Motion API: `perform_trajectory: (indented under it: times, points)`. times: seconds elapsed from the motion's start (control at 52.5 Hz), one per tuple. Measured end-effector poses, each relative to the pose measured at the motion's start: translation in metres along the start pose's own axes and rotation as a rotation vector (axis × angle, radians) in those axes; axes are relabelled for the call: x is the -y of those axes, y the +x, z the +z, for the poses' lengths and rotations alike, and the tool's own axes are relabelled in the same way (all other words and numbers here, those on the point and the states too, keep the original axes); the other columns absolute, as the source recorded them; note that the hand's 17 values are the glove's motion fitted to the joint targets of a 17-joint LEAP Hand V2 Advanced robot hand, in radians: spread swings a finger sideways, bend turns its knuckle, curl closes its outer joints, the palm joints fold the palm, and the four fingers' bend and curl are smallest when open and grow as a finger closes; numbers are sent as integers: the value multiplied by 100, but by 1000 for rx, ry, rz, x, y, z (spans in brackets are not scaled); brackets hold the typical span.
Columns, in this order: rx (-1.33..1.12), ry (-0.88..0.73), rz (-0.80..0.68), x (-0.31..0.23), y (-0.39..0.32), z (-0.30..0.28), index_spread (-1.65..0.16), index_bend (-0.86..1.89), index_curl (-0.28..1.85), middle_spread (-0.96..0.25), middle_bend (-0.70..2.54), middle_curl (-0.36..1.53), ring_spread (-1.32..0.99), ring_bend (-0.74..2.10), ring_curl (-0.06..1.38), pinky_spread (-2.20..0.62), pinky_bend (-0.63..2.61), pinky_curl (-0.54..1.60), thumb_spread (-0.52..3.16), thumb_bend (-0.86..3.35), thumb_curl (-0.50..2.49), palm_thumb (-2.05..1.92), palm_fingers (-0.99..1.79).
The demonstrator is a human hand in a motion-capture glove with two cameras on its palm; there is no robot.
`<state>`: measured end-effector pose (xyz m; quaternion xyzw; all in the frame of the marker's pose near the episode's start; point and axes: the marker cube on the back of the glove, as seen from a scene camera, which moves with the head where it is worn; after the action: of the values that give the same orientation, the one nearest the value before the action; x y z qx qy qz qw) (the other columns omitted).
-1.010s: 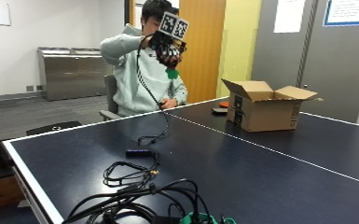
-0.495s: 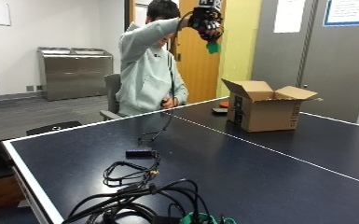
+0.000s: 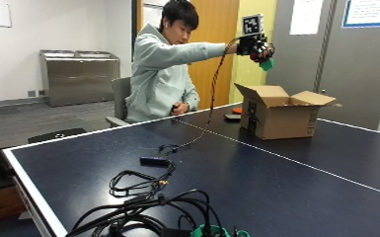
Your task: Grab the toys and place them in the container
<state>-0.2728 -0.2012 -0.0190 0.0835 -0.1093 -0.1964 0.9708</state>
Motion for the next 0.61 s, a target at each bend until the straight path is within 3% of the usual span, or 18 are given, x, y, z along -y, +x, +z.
perform_trajectory:
  times: [0.095, 0.171, 0.19, 0.21, 0.248, 0.286, 0.4, 0.533, 0.61]
  points:
    - [51, -86, 185, 9, -1, 20, -32, 27, 62, -25, 84, 80, -35, 124, 58, -40, 113, 52, 47, -1, 115, 62, 88]
    - [-3, -242, 128, 1, 44, 34, -28, 7, 60, -25, 71, 79, -34, 128, 60, -40, 127, 55, 60, -3, 112, 57, 64]
    - [21, -266, 140, 0, 60, 34, -27, -3, 55, -24, 67, 77, -34, 122, 57, -39, 125, 54, 73, -8, 106, 45, 42]
    - [65, -278, 185, 1, 70, 33, -27, -1, 55, -23, 66, 77, -33, 122, 58, -37, 127, 55, 79, -7, 104, 42, 31]
    - [138, -273, 262, 3, 71, 31, -25, 8, 57, -19, 54, 73, -25, 105, 57, -28, 126, 59, 86, -12, 95, 27, -20]
    - [142, -250, 252, 1, 62, 32, -24, 7, 52, -16, 45, 68, -20, 91, 52, -21, 126, 55, 92, -11, 89, 19, -31]
    - [15, -198, 81, -10, 22, 36, -23, 9, 42, -8, 24, 57, -10, 54, 36, -8, 121, 47, 104, -7, 75, 5, -40]
    - [-52, -112, 134, -15, 25, 26, -22, 7, 36, -2, 12, 49, -4, 35, 29, 0, 110, 42, 111, -4, 64, 0, -38]
    - [43, -80, 139, -20, 13, 19, -22, 6, 32, -1, 11, 45, -2, 31, 27, 2, 105, 40, 113, -3, 60, 0, -35]
